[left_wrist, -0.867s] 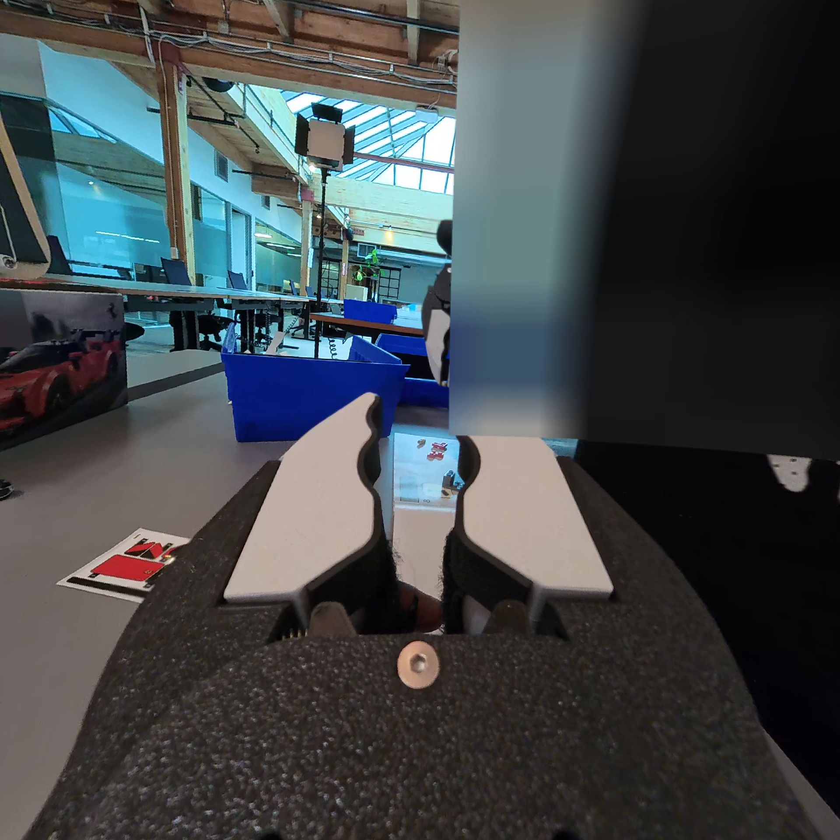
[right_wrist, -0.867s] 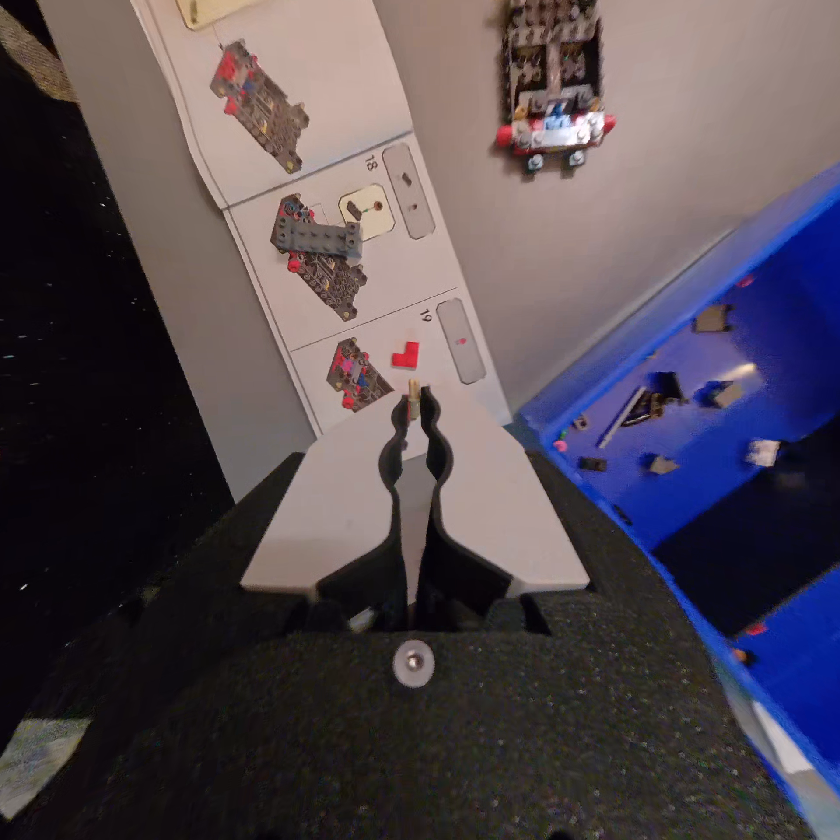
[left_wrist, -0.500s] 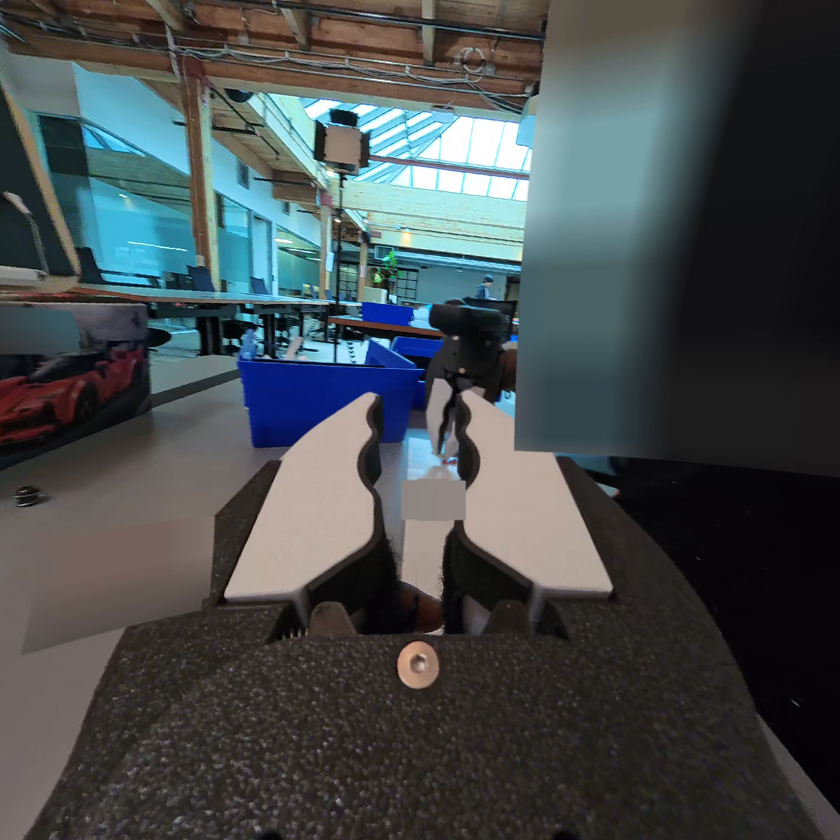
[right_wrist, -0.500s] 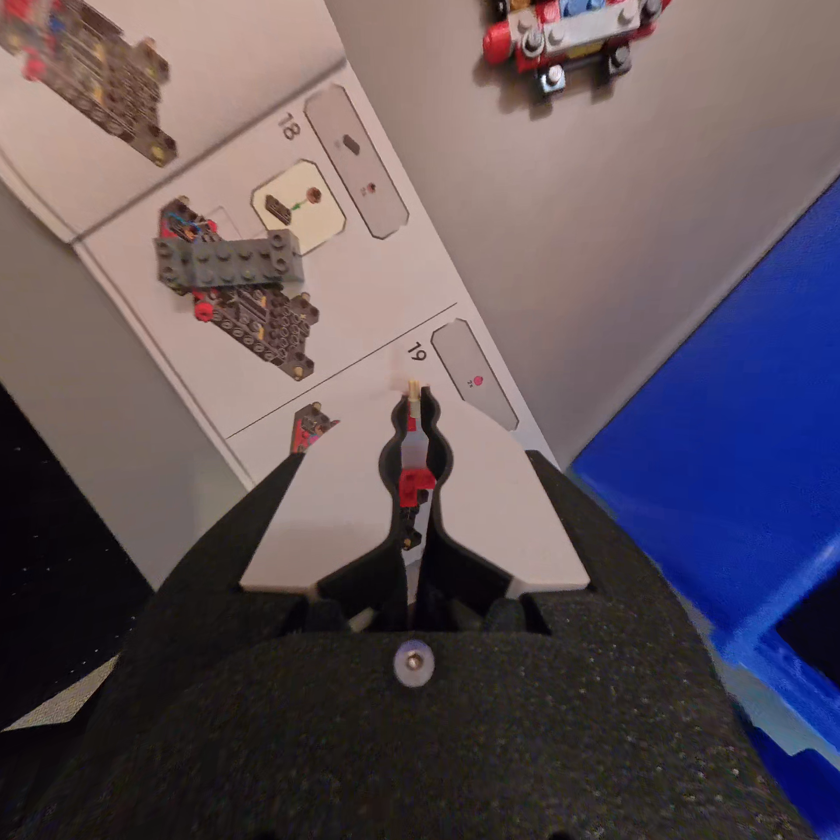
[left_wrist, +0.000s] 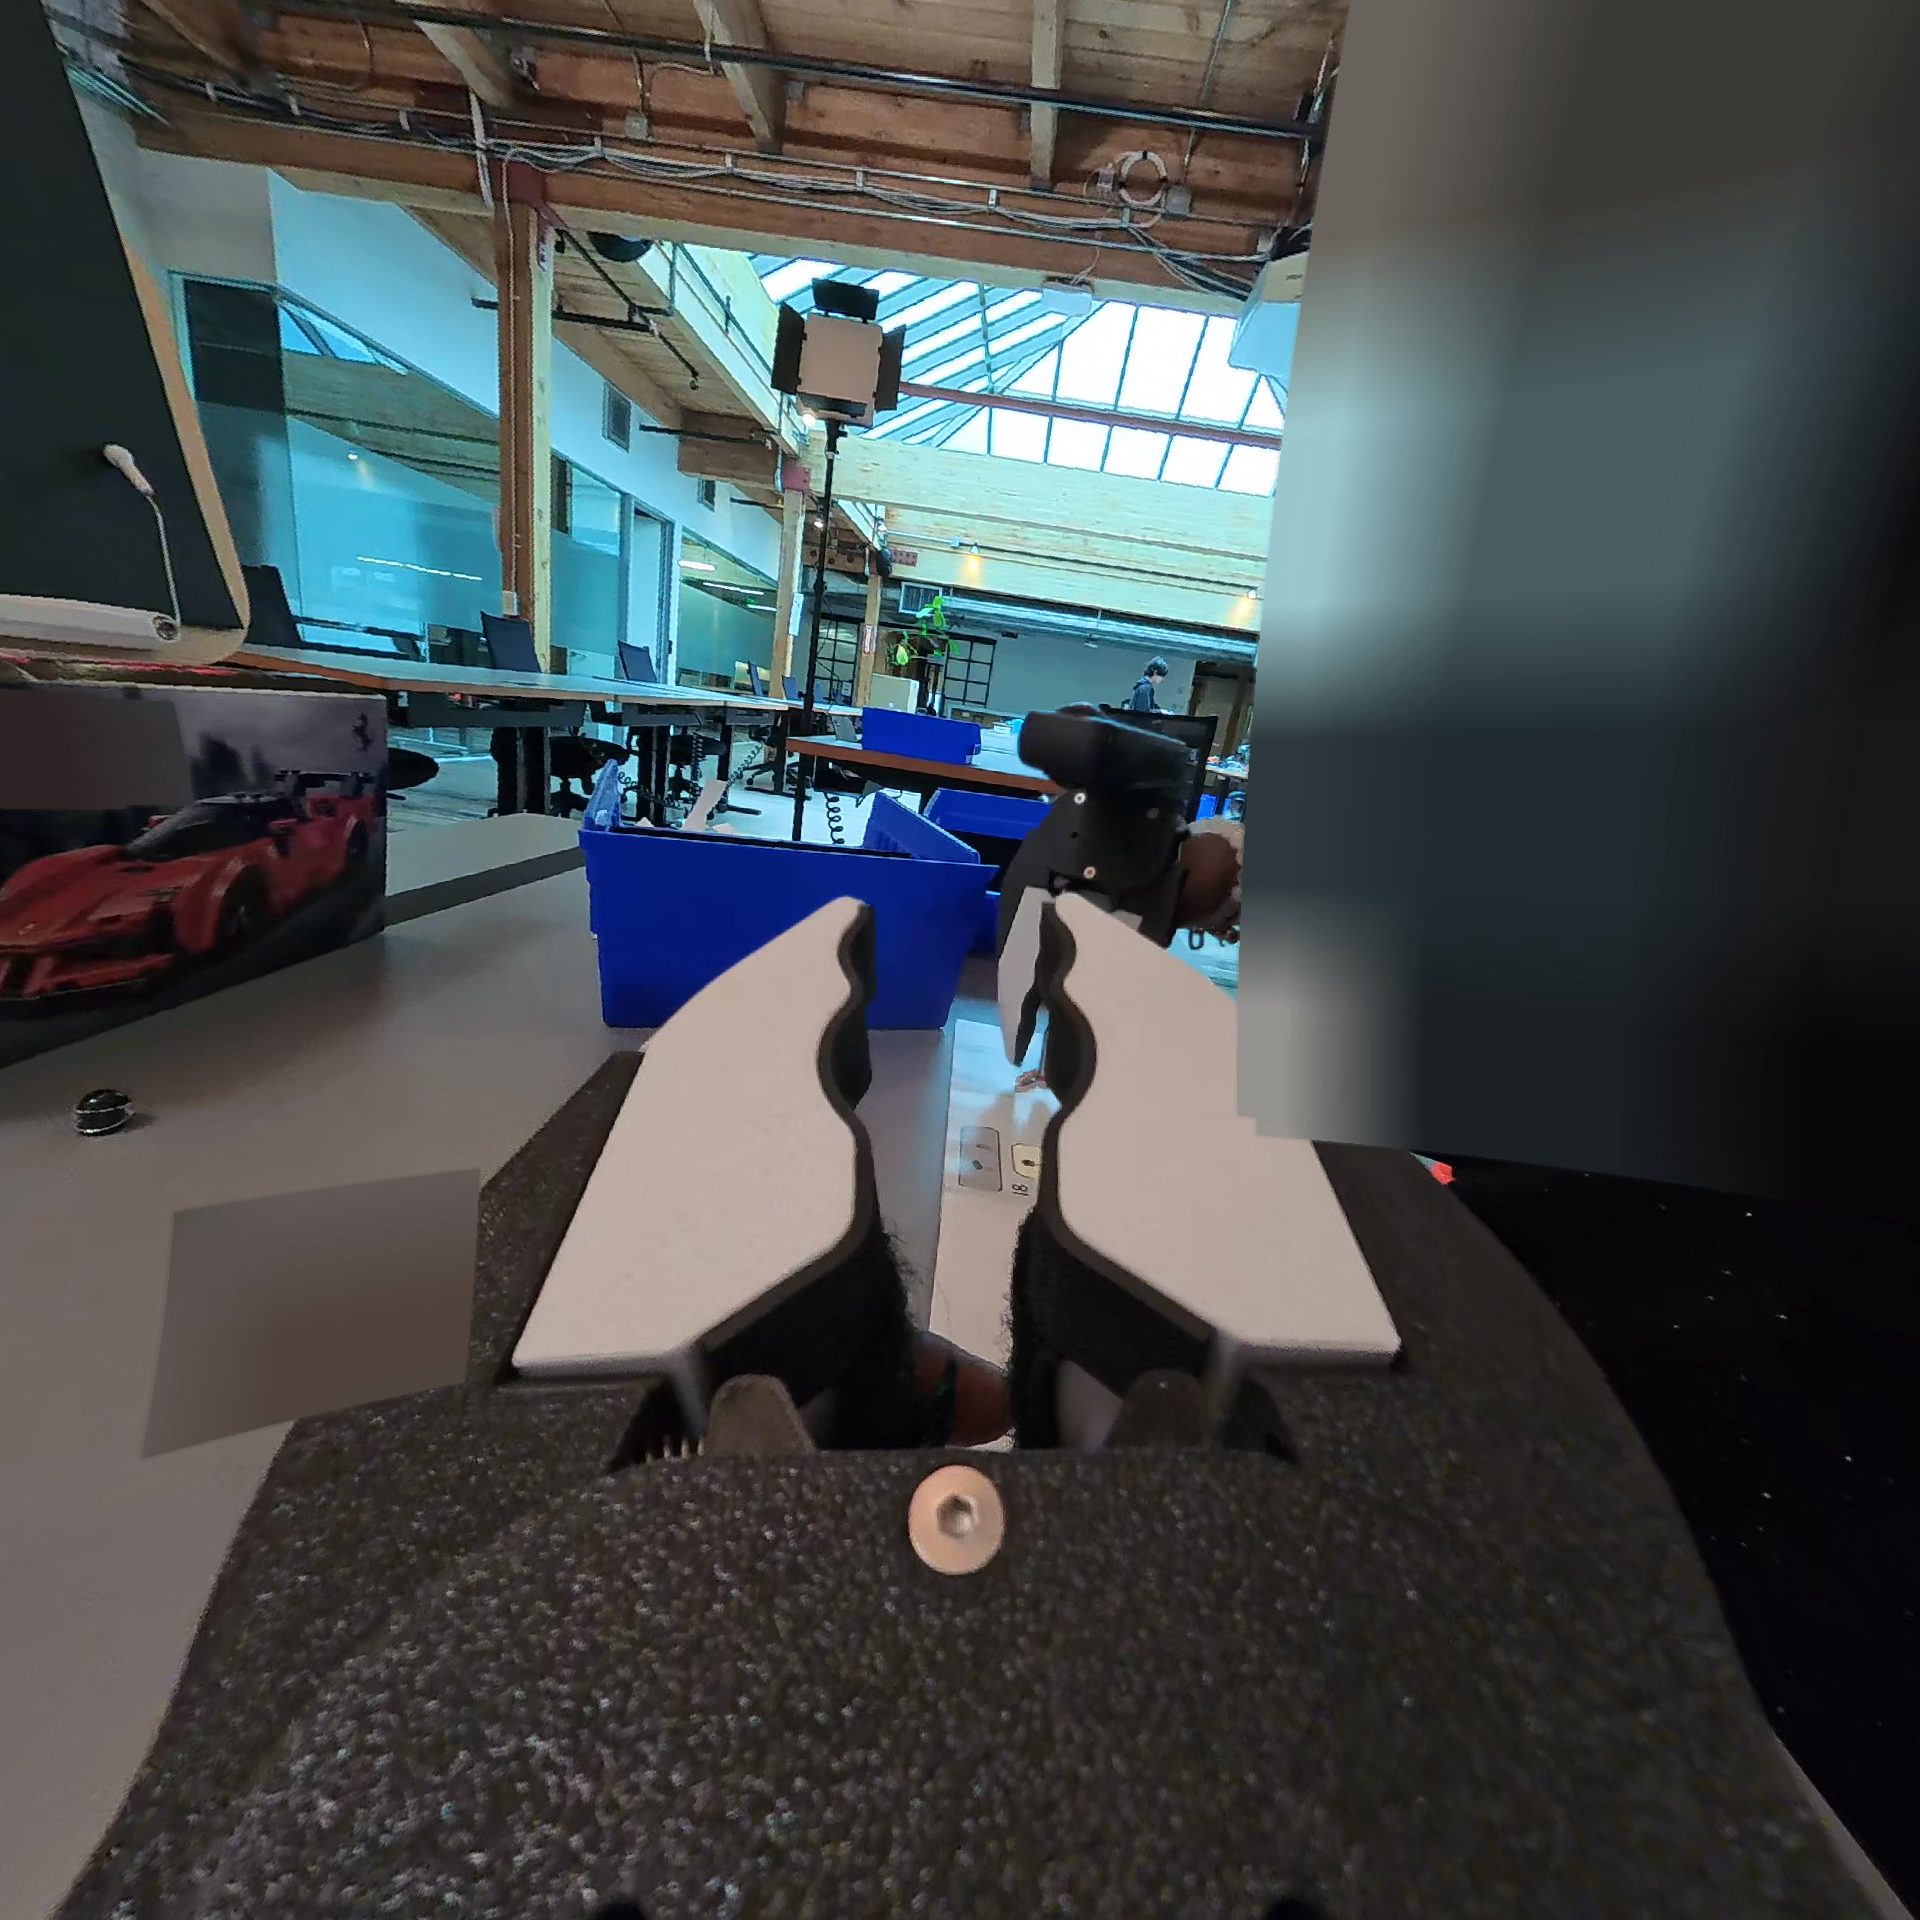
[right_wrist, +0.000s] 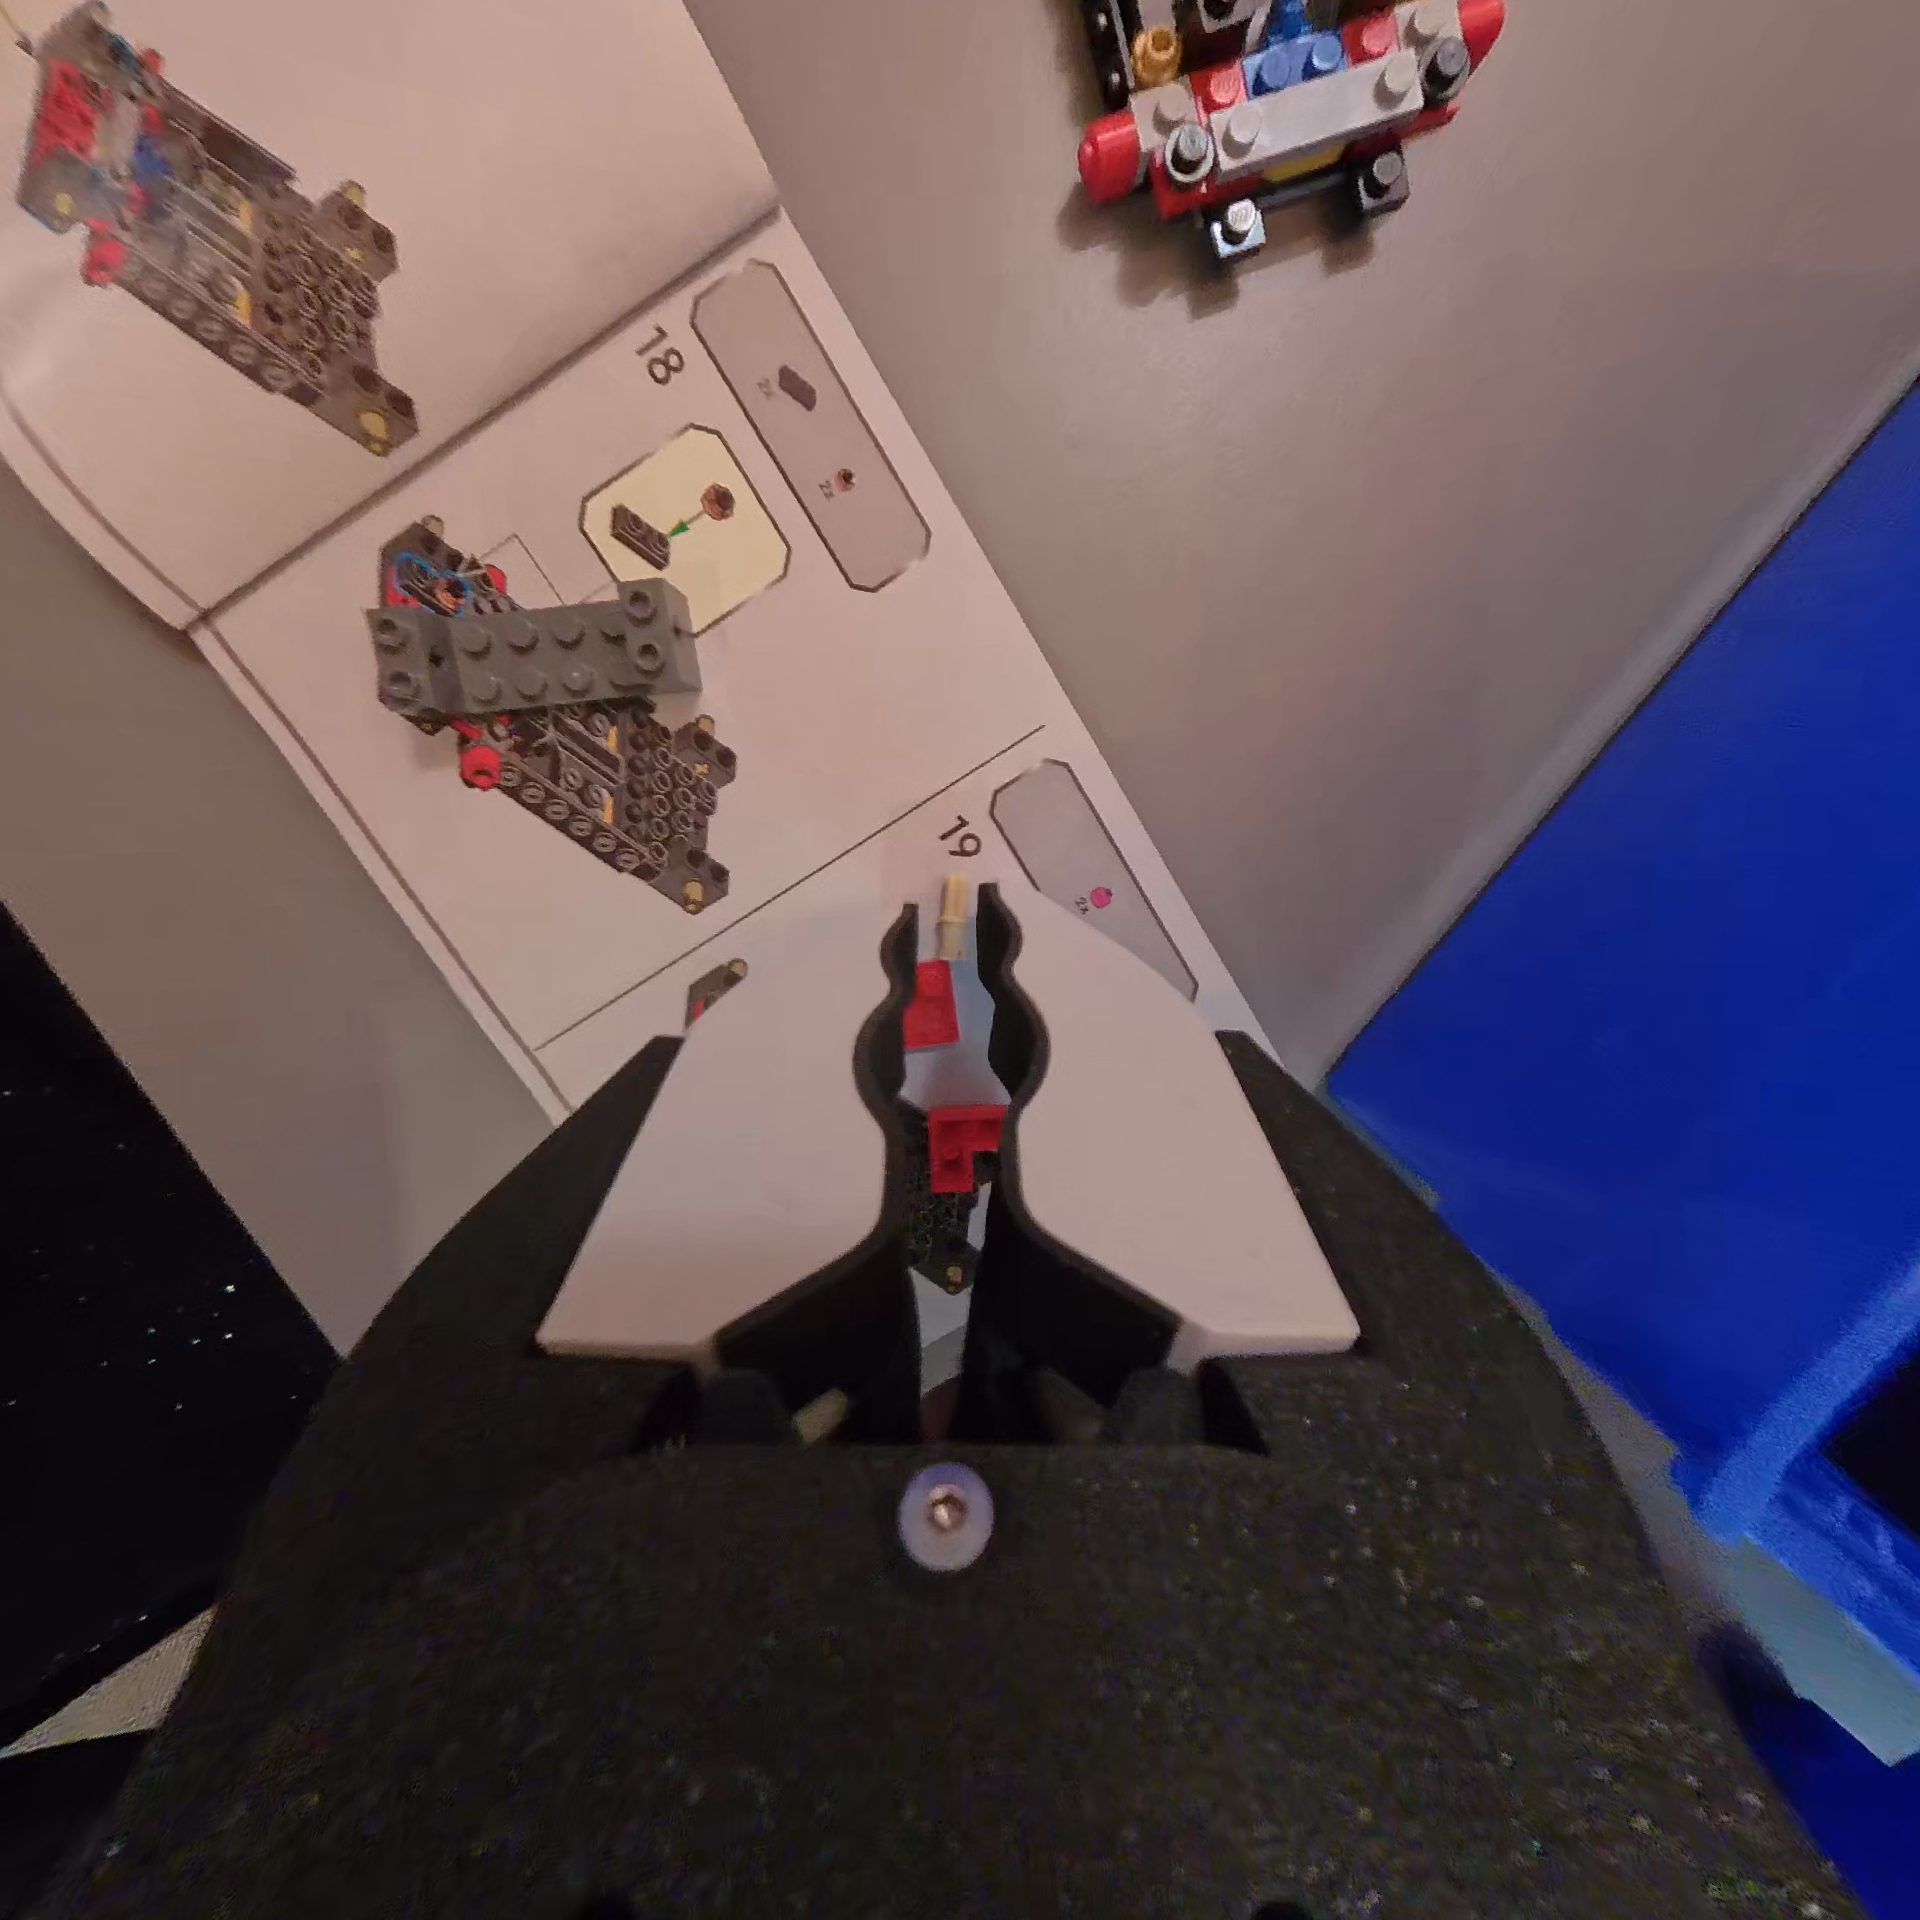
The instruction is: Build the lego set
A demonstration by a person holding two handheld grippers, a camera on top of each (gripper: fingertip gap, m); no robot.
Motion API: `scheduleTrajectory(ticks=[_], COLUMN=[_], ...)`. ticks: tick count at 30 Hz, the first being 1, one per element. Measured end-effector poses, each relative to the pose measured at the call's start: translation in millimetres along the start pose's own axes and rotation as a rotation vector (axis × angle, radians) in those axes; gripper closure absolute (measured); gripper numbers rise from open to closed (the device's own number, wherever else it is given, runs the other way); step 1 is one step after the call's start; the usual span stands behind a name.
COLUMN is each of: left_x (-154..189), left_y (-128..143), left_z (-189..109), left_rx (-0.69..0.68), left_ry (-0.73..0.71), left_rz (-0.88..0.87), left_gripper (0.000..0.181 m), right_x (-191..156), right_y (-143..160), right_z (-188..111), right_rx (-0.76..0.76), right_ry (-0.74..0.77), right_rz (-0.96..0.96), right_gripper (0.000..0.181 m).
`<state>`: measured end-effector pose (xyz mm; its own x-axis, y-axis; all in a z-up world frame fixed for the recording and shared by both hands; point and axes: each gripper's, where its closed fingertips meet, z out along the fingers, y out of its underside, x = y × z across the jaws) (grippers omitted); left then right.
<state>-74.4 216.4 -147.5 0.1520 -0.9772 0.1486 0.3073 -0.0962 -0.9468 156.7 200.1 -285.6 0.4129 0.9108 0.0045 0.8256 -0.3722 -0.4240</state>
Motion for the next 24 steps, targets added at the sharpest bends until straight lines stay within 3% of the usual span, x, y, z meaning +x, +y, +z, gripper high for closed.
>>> scheduleTrajectory(ticks=[1,10,14,20,24], left_x=[0,-8,-8,9,29], left_y=[1,8,-4,-14,-21], left_z=[0,-2,7,34,39], left_rx=[-0.003,-0.056,-0.121,-0.31,-0.289], left_ry=[0.0,-0.026,-0.07,-0.134,-0.11], left_rz=[-0.001,0.022,0.051,0.134,0.19], left_gripper=[0.151,0.152,0.151,0.142,0.141], right_x=[-1,0,-1,-43,-71], right_y=[-1,-10,-20,-41,-39], right_z=[-2,-19,-33,-43,-23], right_rx=[0.009,0.133,0.25,0.445,0.42], right_ry=[-0.001,0.037,0.078,-0.064,-0.118], right_rz=[0.0,-0.007,-0.029,-0.078,-0.159], right_gripper=[0.17,0.163,0.155,0.113,0.111])
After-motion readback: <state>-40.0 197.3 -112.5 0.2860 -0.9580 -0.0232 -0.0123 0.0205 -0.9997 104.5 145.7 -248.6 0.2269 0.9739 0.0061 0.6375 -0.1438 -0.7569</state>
